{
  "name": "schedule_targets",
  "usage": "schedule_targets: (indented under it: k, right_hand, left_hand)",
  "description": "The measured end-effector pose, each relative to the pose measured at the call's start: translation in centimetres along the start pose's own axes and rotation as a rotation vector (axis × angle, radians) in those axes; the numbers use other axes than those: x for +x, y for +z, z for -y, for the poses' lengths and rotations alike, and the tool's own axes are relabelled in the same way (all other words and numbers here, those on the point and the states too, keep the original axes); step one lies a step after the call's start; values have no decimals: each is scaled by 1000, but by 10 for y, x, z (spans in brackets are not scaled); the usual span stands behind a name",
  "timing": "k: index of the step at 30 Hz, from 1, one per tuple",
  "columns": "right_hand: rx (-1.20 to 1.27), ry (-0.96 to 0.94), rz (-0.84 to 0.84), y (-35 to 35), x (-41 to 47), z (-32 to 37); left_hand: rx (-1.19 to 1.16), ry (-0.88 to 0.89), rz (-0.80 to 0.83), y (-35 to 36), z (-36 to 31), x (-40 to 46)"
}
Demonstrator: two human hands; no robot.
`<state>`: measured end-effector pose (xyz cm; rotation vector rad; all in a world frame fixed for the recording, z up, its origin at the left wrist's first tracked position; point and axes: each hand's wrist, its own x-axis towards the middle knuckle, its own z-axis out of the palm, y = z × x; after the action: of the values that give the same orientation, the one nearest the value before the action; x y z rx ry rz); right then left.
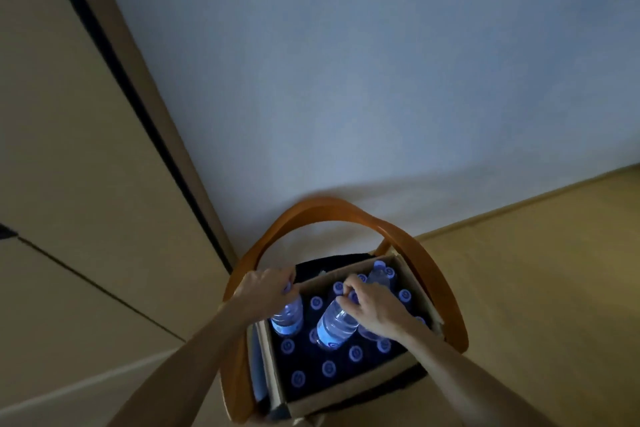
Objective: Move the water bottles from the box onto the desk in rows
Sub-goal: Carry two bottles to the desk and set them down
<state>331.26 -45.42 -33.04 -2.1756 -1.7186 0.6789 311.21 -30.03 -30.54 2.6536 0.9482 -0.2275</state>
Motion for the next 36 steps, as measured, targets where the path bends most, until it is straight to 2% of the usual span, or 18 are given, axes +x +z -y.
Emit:
schedule_targets:
  k: [3,8,14,19,23,28,36]
  right_hand:
    - [-81,-79,-60,-21,9,11]
    - [-108,-295,-175,-70,26,62]
    - [-102,-521,-251,-117,40,177]
    - [-54,-679,-244,-134,47,281]
    - [71,-801,-255,-135,47,372]
    - [96,-972,-280,-125,39,490]
    - [219,-1106,-232,-63,28,661]
  left_hand:
    - [39,-54,-103,-25,-2,-35]
    - [77,-186,-386,-78,-5,-93]
    - [193,-334,-634,-155,9,-170]
    - [278,-391,-851,-204,35,-245]
    - [339,-450,-989,-239,62,-317]
    - [406,-519,-1126,-274,102,-414]
    - [370,-744,-1194,-276,176,-575]
